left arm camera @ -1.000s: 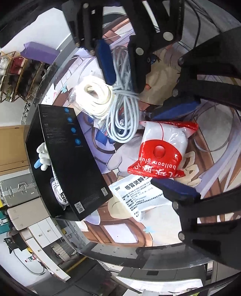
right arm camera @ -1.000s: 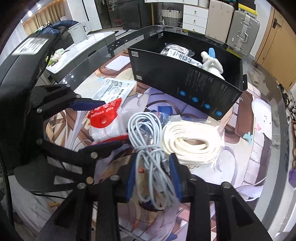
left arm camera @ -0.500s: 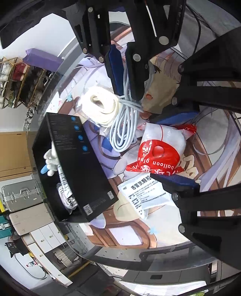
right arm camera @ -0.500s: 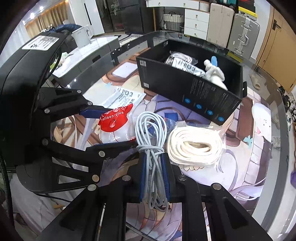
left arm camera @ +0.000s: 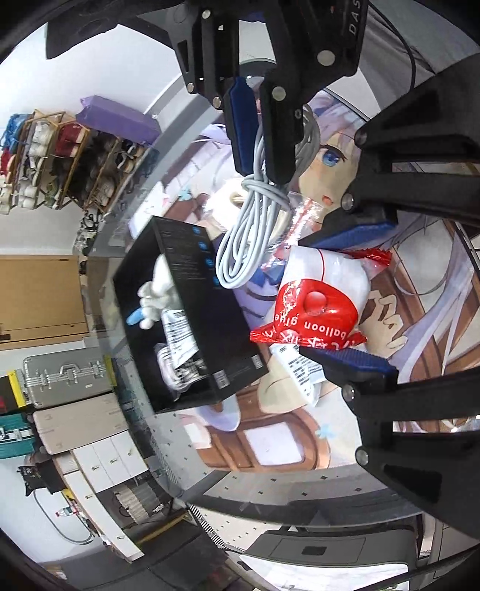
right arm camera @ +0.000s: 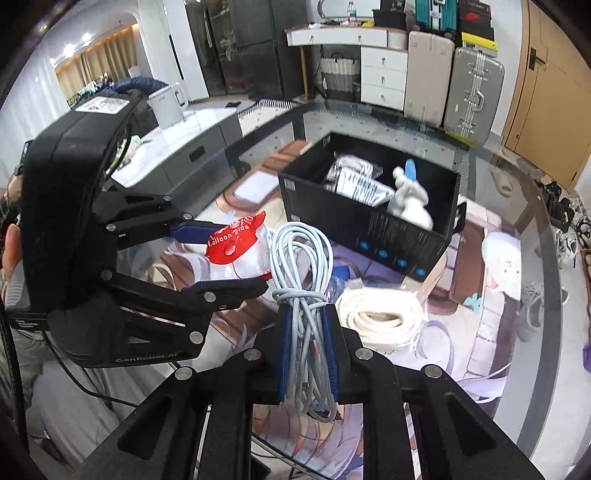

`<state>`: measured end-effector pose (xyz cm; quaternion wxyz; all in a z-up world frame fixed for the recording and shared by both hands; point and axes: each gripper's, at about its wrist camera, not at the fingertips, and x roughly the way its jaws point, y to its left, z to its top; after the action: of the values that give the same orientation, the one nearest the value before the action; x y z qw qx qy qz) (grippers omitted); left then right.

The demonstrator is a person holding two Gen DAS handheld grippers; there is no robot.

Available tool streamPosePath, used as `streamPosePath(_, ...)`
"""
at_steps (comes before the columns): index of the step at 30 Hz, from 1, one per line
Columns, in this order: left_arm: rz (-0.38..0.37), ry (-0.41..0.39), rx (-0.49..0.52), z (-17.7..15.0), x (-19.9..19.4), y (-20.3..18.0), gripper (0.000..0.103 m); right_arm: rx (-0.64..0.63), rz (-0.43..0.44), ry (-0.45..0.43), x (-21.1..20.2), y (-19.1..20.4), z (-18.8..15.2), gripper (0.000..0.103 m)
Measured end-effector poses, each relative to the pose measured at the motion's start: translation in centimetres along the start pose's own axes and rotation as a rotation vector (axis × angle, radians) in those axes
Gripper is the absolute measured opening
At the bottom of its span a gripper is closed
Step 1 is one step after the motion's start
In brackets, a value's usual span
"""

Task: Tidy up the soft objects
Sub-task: 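Carry the glue bag and grey cable over the black box with both tools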

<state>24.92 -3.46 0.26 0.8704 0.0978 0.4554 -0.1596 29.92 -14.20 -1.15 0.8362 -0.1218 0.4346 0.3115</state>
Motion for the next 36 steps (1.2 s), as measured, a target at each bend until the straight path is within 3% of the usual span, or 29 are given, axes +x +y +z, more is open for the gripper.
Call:
streamPosePath(10, 0.01, -0.085, -0.033, 2.3, -1.8, 0.8, 0.047, 0.023, -0.018, -0.09, -2.6, -0.7, 1.6, 0.016)
streamPosePath(17, 0.011, -0.142, -0.106, 4.9, -1.8, 1.6, 0.047, 0.074, -0.098, -0.194, -4.1, -1.3, 4.1, 0.016)
streamPosePath(24, 0.107, -0.247, -0.149, 7.7, -2.4, 3.4, 0.047, 0.109, -0.154, -0.276, -4.2, -2.6, 6.6, 0.016)
streamPosePath(36, 0.101, -0.229, -0.266, 9.8, 2.2, 7.6, 0.047, 0.21, -0.157, -0.297, -0.1, -6.3, 10.1, 0.016)
